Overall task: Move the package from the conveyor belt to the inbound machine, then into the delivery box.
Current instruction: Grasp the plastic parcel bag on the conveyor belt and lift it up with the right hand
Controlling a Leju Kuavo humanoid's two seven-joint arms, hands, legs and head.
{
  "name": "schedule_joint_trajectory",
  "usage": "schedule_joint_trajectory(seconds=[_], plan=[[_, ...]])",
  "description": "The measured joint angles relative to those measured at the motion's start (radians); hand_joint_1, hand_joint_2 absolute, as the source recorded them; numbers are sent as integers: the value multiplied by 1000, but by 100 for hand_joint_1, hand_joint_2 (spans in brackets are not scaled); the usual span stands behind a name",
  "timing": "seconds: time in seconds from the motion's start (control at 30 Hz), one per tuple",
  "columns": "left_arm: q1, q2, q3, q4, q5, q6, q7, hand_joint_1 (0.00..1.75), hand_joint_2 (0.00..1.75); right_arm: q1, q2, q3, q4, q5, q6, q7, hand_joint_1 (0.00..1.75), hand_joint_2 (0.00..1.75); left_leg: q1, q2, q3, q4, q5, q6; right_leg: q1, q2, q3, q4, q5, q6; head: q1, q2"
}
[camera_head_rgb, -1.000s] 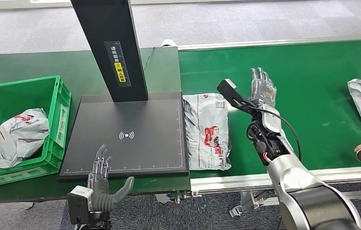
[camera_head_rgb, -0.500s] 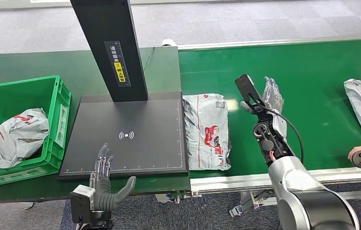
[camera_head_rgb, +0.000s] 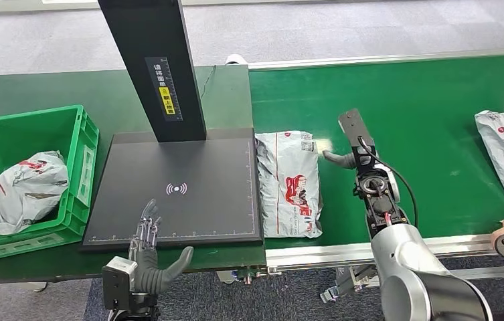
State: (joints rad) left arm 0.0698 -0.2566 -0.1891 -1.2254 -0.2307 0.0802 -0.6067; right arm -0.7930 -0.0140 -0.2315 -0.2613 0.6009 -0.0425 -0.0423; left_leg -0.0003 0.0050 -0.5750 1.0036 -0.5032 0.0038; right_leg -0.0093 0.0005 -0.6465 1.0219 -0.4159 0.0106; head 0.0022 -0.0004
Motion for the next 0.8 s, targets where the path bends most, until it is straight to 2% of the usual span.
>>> schedule_joint_trajectory(seconds=[0.53, 0.67, 0.8], plan=[[-49, -16, 2, 32, -20, -30, 10, 0, 175, 21, 52, -55, 6, 86, 185, 140, 0, 175, 0, 0, -1, 0, 0, 0, 0, 0, -1, 0, 0, 0, 0, 0], [-61, -20, 2, 41, -21, -32, 12, 0, 175, 25, 72, -56, 6, 98, 195, 134, 0, 175, 0, 0, -1, 0, 0, 0, 0, 0, -1, 0, 0, 0, 0, 0], [-65, -22, 2, 44, -21, -33, 13, 0, 175, 34, 103, -64, 6, 104, 152, 91, 0, 175, 0, 0, -1, 0, 0, 0, 0, 0, -1, 0, 0, 0, 0, 0]])
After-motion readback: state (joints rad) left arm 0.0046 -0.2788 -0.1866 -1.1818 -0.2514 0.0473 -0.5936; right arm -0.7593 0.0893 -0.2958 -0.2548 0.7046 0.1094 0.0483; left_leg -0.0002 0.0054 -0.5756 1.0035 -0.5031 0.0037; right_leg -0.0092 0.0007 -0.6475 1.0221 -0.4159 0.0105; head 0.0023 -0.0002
